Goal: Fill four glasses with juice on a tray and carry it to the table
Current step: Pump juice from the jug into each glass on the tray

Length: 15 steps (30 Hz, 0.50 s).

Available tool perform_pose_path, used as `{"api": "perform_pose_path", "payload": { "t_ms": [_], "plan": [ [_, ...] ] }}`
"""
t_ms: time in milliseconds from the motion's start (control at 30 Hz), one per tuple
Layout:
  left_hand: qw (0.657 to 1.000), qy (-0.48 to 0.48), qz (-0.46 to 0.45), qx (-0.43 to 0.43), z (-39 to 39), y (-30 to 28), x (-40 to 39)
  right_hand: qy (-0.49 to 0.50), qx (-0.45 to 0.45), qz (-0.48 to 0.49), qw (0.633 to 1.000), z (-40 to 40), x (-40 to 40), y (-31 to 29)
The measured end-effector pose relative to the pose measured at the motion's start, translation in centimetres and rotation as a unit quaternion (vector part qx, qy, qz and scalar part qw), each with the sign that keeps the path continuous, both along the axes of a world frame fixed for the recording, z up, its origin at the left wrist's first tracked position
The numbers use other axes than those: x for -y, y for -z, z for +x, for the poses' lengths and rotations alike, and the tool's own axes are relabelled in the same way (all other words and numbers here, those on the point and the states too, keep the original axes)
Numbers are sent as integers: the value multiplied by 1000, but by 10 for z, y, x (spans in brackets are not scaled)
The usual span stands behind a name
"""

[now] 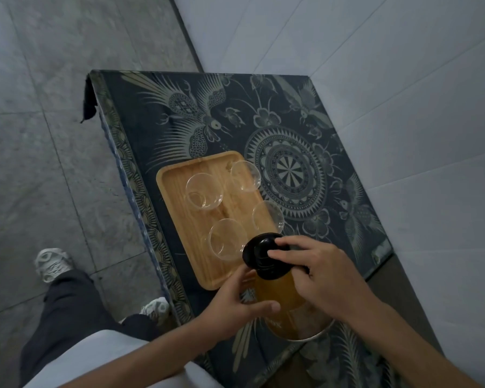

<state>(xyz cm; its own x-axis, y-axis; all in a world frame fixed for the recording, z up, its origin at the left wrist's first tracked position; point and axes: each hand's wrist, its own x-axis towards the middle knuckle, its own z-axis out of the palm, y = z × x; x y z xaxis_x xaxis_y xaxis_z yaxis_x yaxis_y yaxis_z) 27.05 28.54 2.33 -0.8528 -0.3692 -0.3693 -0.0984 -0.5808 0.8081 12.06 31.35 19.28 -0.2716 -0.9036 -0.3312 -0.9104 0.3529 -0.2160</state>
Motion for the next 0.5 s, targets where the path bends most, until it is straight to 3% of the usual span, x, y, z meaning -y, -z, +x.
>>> {"api": "perform_pose_path", "payload": {
  "t_ms": [500],
  "plan": [
    [1000,13,16,0,-3,-11,13,-21,-16,75,997,0,25,-10]
  ]
}}
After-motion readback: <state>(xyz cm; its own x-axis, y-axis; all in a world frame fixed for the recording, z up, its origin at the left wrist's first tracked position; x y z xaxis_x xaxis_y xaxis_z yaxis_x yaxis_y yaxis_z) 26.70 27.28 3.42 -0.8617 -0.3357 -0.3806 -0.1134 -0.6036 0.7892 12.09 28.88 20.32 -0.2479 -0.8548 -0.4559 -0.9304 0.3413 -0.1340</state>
